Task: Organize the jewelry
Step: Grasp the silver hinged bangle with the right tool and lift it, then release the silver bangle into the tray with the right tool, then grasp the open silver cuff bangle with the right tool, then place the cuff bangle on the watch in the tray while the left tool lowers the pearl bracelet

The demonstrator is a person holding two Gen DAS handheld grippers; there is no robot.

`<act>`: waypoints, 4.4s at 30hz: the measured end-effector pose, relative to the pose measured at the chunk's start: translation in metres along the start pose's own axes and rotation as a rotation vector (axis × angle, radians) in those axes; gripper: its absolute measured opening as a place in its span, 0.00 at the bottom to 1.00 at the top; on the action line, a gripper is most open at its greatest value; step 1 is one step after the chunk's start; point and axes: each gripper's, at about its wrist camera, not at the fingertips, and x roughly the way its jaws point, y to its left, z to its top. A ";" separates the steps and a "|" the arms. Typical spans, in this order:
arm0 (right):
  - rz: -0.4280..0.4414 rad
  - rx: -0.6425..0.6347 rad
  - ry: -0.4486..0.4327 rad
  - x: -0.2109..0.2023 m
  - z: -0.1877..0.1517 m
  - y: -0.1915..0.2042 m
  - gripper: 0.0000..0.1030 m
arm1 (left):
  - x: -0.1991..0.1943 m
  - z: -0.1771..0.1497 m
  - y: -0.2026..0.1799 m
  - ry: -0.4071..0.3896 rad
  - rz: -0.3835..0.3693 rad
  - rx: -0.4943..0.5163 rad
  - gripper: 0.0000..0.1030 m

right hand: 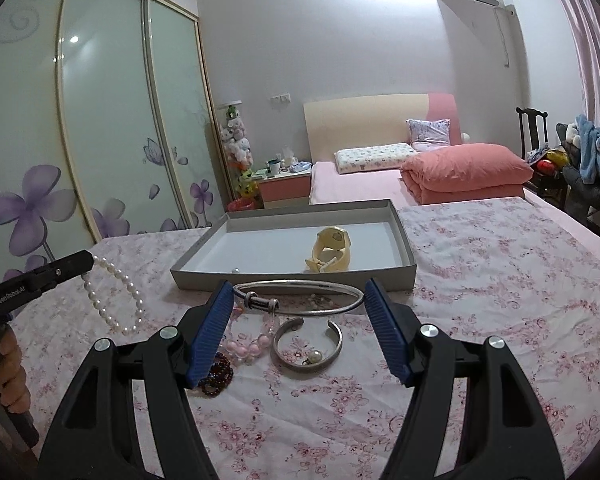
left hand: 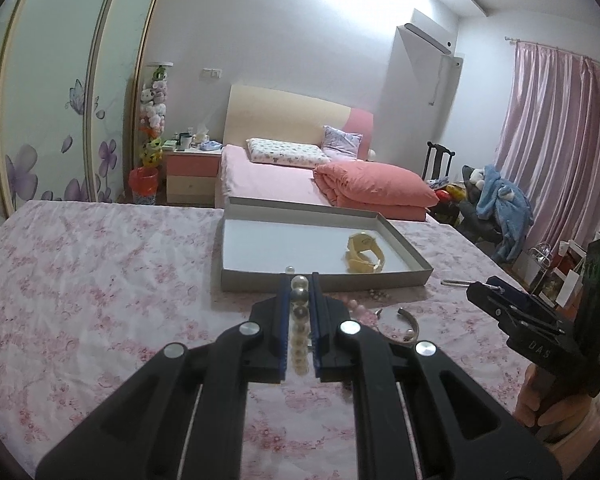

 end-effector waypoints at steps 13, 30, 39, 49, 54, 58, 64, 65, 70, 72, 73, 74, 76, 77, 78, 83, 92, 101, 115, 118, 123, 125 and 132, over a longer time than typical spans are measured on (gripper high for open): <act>-0.021 0.037 0.021 0.006 -0.005 -0.009 0.65 | 0.002 -0.001 -0.003 -0.010 -0.014 -0.005 0.10; -0.009 0.018 -0.128 -0.014 0.021 0.003 0.65 | -0.010 0.014 -0.021 -0.088 -0.043 0.000 0.10; -0.027 0.002 -0.196 0.003 0.044 0.007 0.65 | 0.002 0.036 -0.033 -0.138 -0.013 0.014 0.10; 0.002 0.081 -0.108 0.061 0.063 -0.007 0.06 | 0.058 0.068 -0.035 -0.128 -0.015 0.004 0.10; 0.060 0.093 0.031 0.076 0.040 -0.011 0.06 | 0.073 0.060 -0.013 -0.110 -0.018 -0.035 0.10; 0.112 0.055 0.137 0.076 0.020 0.003 0.10 | 0.076 0.054 -0.005 -0.104 0.002 -0.034 0.10; 0.144 -0.035 0.242 0.068 -0.006 0.020 0.43 | 0.061 0.052 -0.002 -0.117 -0.004 -0.030 0.10; 0.120 -0.046 0.260 0.067 -0.009 0.018 0.43 | 0.058 0.052 -0.001 -0.119 -0.006 -0.030 0.10; 0.019 -0.066 0.358 0.071 -0.023 0.006 0.59 | 0.045 0.048 0.001 -0.124 -0.010 -0.033 0.10; 0.001 -0.054 0.393 0.077 -0.029 0.002 0.60 | 0.043 0.047 0.002 -0.120 -0.015 -0.035 0.10; -0.015 -0.049 0.408 0.080 -0.031 0.002 0.61 | 0.042 0.045 0.002 -0.119 -0.015 -0.033 0.10; -0.026 -0.047 0.416 0.085 -0.031 0.001 0.62 | 0.041 0.045 0.002 -0.118 -0.017 -0.031 0.10; -0.047 -0.045 0.429 0.094 -0.030 0.001 0.67 | 0.040 0.044 0.001 -0.116 -0.018 -0.026 0.10; -0.055 -0.045 0.438 0.099 -0.030 0.002 0.72 | 0.039 0.044 0.000 -0.115 -0.019 -0.024 0.10; -0.058 -0.046 0.444 0.102 -0.031 0.003 0.74 | 0.038 0.043 0.000 -0.114 -0.019 -0.023 0.10; -0.092 -0.075 0.487 0.119 -0.033 0.011 0.76 | 0.038 0.043 0.000 -0.113 -0.025 -0.017 0.10; -0.067 -0.051 0.436 0.108 -0.029 0.010 0.65 | 0.033 0.041 -0.004 -0.118 -0.030 -0.015 0.10; -0.021 -0.018 0.157 0.047 -0.004 0.015 0.65 | 0.016 0.039 -0.011 -0.150 -0.044 -0.013 0.10; -0.084 -0.077 -0.294 0.020 0.068 0.035 0.65 | 0.022 0.067 -0.039 -0.213 -0.044 0.024 0.10; -0.100 -0.081 -0.309 0.030 0.073 0.031 0.65 | 0.033 0.074 -0.041 -0.214 -0.036 0.029 0.10; -0.123 -0.084 -0.315 0.055 0.081 0.023 0.65 | 0.057 0.085 -0.043 -0.209 -0.025 0.029 0.10; -0.127 -0.078 -0.312 0.065 0.083 0.018 0.65 | 0.070 0.089 -0.043 -0.199 -0.020 0.029 0.10; -0.120 -0.062 -0.190 0.118 0.086 0.001 0.65 | 0.119 0.094 -0.035 -0.150 0.002 0.017 0.10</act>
